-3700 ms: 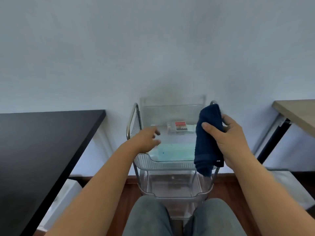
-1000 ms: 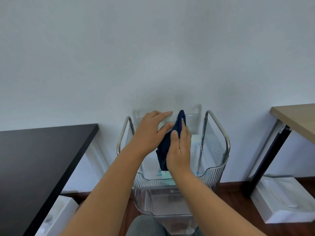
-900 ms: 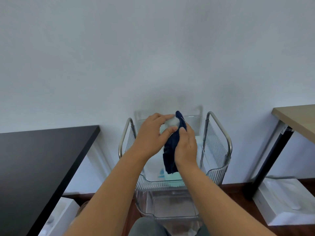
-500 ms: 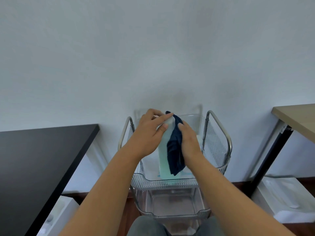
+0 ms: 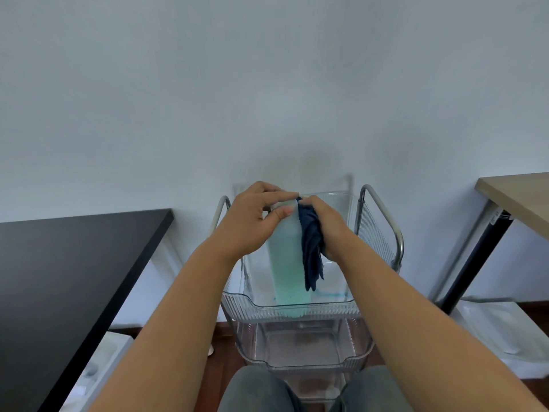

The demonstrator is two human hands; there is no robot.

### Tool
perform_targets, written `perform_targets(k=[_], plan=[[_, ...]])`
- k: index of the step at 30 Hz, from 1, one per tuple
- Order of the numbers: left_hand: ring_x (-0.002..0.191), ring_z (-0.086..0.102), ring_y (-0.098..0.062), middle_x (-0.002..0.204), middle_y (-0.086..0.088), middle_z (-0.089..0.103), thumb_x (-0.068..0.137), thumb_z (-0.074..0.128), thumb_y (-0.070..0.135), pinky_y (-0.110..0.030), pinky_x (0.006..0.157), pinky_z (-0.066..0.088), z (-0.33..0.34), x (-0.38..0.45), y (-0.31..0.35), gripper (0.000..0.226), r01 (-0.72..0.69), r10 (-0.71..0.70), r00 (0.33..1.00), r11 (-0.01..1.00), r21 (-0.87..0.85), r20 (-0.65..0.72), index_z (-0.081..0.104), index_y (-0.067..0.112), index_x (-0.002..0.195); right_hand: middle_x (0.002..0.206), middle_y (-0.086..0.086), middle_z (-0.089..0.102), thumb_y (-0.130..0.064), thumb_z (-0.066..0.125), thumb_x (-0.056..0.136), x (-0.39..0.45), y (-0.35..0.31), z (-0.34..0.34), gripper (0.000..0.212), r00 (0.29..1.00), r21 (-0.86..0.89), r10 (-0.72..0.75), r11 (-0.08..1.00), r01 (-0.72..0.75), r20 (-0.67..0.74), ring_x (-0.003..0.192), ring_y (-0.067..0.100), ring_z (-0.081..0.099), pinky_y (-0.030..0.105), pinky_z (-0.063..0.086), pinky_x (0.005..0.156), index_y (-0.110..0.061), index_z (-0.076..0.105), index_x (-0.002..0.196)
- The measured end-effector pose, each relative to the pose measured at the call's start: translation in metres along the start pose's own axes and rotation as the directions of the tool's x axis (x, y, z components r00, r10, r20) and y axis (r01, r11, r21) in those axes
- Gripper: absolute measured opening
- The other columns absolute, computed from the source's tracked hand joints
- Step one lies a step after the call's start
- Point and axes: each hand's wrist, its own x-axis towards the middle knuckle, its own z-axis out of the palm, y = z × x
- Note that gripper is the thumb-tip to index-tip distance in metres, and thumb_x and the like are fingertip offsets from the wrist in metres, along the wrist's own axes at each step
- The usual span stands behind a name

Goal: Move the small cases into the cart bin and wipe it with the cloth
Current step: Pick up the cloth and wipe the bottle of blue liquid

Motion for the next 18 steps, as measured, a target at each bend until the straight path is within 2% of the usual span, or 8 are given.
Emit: perform_targets(k=[2,4,8,11,13,15,16,18], plan=[[0.111,0.057,-0.008,0.119,0.006,0.060,0.097,0.059,0.021,-0.011,0.096,0.039,-0.004,-0.001,-0.002,0.029,-0.001,0.001,1.000,1.000,0.017,0.013,0.068,0.028,0.123,0.085,0.011,0.072,-0.029,0.054,0.084,-0.001,0.007,-0.001,0.024,0.996,0.049,-0.060,0.997,0.057,0.062,0.074,0.025,0.067,0.032,0.053,0.067,-0.021,0.077,0.085],[0.116,0.050,-0.008,0.122,0.009,0.057,0.099,0.056,0.020,-0.012,0.100,0.034,-0.004,-0.001,-0.004,0.030,-0.012,0.011,1.000,0.997,0.077,0.014,0.066,0.031,0.125,0.088,0.010,0.071,-0.026,0.049,0.085,-0.004,0.017,0.003,0.026,0.982,0.056,-0.187,0.981,0.186,0.019,0.079,0.025,0.065,0.033,0.053,0.070,-0.025,0.074,0.088],[0.102,0.050,-0.005,0.120,0.009,0.047,0.100,0.053,0.019,-0.007,0.088,0.036,0.000,-0.007,-0.007,0.033,0.011,-0.009,0.999,0.998,0.063,-0.031,0.064,0.044,0.119,0.097,0.000,0.068,-0.034,0.048,0.084,-0.018,0.041,0.017,0.026,0.908,-0.134,-0.392,0.917,0.374,-0.149,0.089,0.019,0.063,0.035,0.053,0.076,-0.033,0.067,0.102],[0.102,0.054,-0.001,0.121,0.015,0.051,0.094,0.062,0.032,-0.020,0.091,0.044,-0.001,-0.012,-0.013,0.031,0.030,-0.026,0.998,0.997,0.072,-0.054,0.058,0.055,0.115,0.114,-0.009,0.063,-0.040,0.045,0.088,-0.027,0.052,0.031,0.032,0.841,-0.316,-0.506,0.843,0.436,-0.190,0.105,0.008,0.060,0.026,0.051,0.086,-0.038,0.059,0.117],[0.099,0.059,-0.005,0.116,0.015,0.059,0.088,0.070,0.035,-0.028,0.092,0.049,0.001,-0.011,-0.014,0.029,0.032,-0.025,0.990,0.998,0.048,-0.140,0.063,0.052,0.110,0.116,-0.010,0.062,-0.039,0.043,0.089,-0.025,0.050,0.036,0.037,0.824,-0.365,-0.526,0.824,0.433,-0.209,0.107,0.007,0.058,0.024,0.050,0.086,-0.037,0.059,0.122],[0.098,0.063,-0.009,0.109,0.014,0.066,0.083,0.077,0.029,-0.029,0.090,0.053,0.004,-0.009,-0.013,0.024,0.030,-0.042,0.975,0.998,-0.057,-0.219,0.071,0.043,0.102,0.104,-0.010,0.066,-0.033,0.041,0.089,-0.021,0.042,0.038,0.033,0.844,-0.342,-0.494,0.845,0.411,-0.206,0.094,0.008,0.060,0.026,0.050,0.078,-0.037,0.066,0.110],[0.098,0.064,-0.008,0.107,0.013,0.068,0.081,0.079,0.026,-0.028,0.089,0.054,0.005,-0.008,-0.013,0.023,0.024,-0.048,0.971,0.994,-0.103,-0.233,0.074,0.038,0.100,0.088,-0.013,0.066,-0.029,0.040,0.088,-0.018,0.035,0.037,0.030,0.864,-0.306,-0.462,0.867,0.393,-0.200,0.080,0.009,0.058,0.028,0.048,0.070,-0.039,0.069,0.092],[0.099,0.065,-0.004,0.106,0.012,0.070,0.080,0.081,0.021,-0.024,0.089,0.054,0.004,-0.005,-0.017,0.022,0.010,-0.046,0.973,0.988,-0.156,-0.228,0.077,0.032,0.098,0.062,-0.013,0.051,-0.022,0.042,0.087,-0.010,0.019,0.034,0.030,0.913,-0.259,-0.364,0.914,0.312,-0.183,0.062,0.013,0.044,0.031,0.037,0.061,-0.031,0.056,0.062]])
